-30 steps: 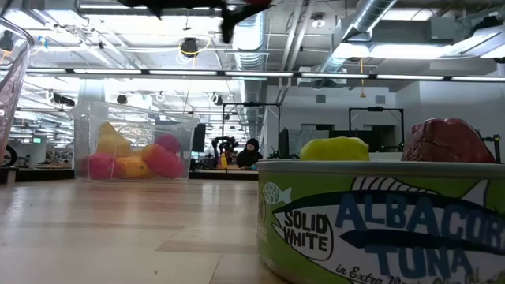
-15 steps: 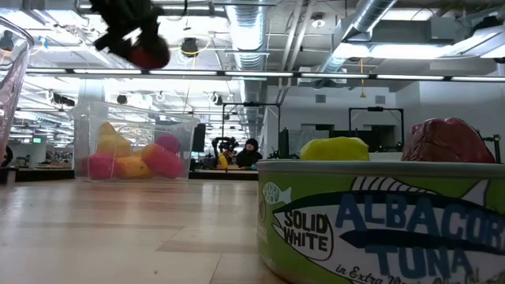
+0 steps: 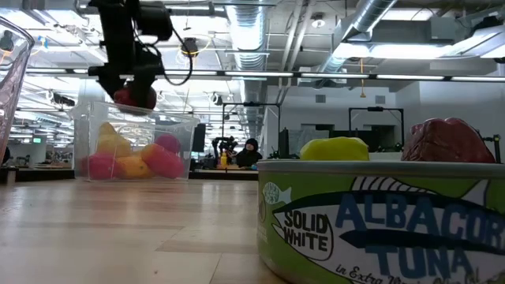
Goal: Pick & Place Food Item
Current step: Put the red apple into the white bin, then put the red pomegranate into the white bin
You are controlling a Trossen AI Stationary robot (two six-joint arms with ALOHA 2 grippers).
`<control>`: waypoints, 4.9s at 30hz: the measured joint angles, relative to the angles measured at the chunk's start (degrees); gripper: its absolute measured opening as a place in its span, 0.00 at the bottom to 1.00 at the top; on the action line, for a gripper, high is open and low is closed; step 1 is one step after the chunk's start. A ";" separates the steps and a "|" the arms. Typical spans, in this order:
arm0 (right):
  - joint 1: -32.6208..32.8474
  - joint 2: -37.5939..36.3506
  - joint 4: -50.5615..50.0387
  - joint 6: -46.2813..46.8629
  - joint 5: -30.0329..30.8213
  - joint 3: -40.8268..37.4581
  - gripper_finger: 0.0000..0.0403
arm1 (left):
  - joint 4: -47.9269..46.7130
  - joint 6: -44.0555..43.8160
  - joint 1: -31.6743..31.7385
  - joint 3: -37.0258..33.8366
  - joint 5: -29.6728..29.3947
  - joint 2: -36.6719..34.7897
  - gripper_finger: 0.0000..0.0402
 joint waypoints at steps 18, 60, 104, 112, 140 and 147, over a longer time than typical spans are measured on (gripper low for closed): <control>0.02 -0.29 0.25 -0.41 -0.02 0.02 0.95 | -1.24 4.83 1.64 0.00 2.49 2.52 0.84; 14.45 -7.85 -8.72 28.29 0.15 -30.90 0.95 | 53.13 10.49 -24.65 6.80 25.47 17.74 0.81; 19.17 -11.23 -3.74 37.51 3.67 -37.23 0.95 | 62.57 16.56 -23.82 6.75 23.10 46.00 0.53; 19.17 -11.21 -3.69 36.85 3.67 -37.27 0.95 | 61.54 14.77 -23.82 6.73 23.12 38.48 0.47; 17.31 -11.21 -3.32 32.35 3.65 -37.27 0.95 | -10.45 -8.33 -14.16 6.82 -15.76 -17.29 0.49; 15.81 -11.21 -1.64 30.89 3.19 -37.27 0.95 | -14.10 -5.89 -5.55 6.78 -12.21 -12.55 0.51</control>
